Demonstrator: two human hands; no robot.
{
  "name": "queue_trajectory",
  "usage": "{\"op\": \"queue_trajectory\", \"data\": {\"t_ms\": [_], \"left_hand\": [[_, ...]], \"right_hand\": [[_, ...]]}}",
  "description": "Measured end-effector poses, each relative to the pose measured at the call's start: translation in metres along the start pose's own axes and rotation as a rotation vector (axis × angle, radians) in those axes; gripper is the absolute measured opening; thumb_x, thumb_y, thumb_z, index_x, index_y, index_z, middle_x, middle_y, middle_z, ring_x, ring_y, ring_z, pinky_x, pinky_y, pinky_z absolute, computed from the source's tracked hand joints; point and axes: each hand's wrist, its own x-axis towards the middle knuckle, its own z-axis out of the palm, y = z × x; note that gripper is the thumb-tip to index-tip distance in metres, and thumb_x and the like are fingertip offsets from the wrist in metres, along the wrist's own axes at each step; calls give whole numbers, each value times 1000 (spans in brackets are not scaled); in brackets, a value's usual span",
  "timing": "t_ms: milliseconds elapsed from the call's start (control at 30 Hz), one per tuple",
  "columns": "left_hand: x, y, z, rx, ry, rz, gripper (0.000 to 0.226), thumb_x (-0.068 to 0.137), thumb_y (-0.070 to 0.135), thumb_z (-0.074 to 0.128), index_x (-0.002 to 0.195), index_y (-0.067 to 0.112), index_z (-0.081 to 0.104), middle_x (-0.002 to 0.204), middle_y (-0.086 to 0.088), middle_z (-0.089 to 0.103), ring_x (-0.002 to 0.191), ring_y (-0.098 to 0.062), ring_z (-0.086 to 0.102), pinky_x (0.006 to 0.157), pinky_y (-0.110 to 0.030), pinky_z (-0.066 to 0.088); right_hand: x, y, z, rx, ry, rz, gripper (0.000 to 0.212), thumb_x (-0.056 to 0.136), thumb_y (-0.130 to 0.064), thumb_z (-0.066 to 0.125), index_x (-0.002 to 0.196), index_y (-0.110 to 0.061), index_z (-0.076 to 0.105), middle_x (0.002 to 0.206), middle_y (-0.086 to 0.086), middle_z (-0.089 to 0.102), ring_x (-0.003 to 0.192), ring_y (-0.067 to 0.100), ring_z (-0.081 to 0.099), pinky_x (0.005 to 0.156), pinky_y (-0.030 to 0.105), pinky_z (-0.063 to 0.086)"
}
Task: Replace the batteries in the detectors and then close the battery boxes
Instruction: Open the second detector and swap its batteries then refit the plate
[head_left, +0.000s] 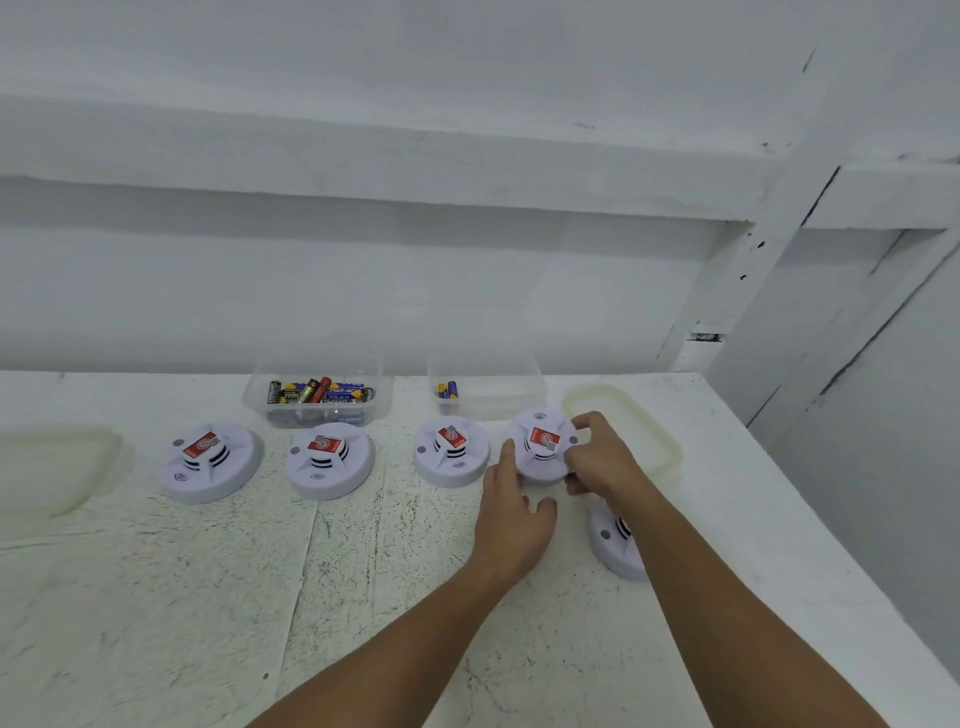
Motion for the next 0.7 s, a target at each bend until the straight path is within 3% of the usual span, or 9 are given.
{"op": "queue_trajectory", "data": {"t_ms": [100, 233, 333, 400, 533, 633, 700], "left_hand": [[-9, 9, -5, -203, 33, -1, 71, 89, 13, 62, 145, 34, 23, 131, 8, 49, 114, -6, 51, 88, -18, 45], [-20, 13, -16, -306, 87, -49, 65, 93, 36, 56, 149, 28, 24, 112, 11, 56, 109, -12, 57, 87, -27, 44], [-26, 6, -30, -372, 111, -90, 57, 93, 45, 53, 144, 27, 39, 115, 4, 60, 108, -13, 61, 95, -33, 50], [-32, 1, -43, -383, 139, -90, 47, 92, 45, 53, 136, 27, 48, 115, -1, 63, 104, -12, 63, 93, -33, 52], [-47, -12, -74, -375, 210, -67, 25, 89, 41, 59, 109, 26, 59, 92, -5, 70, 84, -11, 70, 87, -38, 57], [-57, -22, -100, -338, 208, -45, 34, 80, 42, 65, 109, 25, 59, 96, -1, 72, 85, -10, 71, 86, -38, 56], [-65, -31, -118, -305, 174, -25, 32, 84, 31, 66, 115, 23, 59, 106, 4, 71, 93, -5, 68, 86, -27, 55]], "right_hand": [[-14, -3, -10, 164, 24, -27, 22, 90, -15, 49, 112, -18, 46, 97, 15, 62, 73, 31, 64, 70, 42, 58], [-41, -6, -12, 355, 50, -58, 19, 96, -26, 51, 108, -12, 50, 95, 5, 61, 80, 31, 69, 67, 38, 60], [-59, -8, 1, 349, 60, -57, 26, 95, -38, 53, 104, -13, 49, 97, 7, 64, 81, 27, 70, 61, 33, 57], [-68, -7, 12, 351, 48, -81, 27, 94, -41, 53, 99, -15, 48, 98, 10, 63, 85, 28, 69, 70, 39, 60], [-84, -9, 38, 341, 6, -130, 16, 92, -32, 57, 91, -18, 50, 86, 12, 58, 81, 22, 62, 74, 40, 60], [-93, -9, 58, 203, -31, -232, 8, 90, -25, 59, 86, -18, 59, 83, 1, 60, 76, 15, 57, 74, 38, 54], [-99, -9, 72, 109, -45, -302, 8, 89, -23, 61, 81, -21, 62, 86, -6, 65, 80, 11, 61, 73, 29, 50]]}}
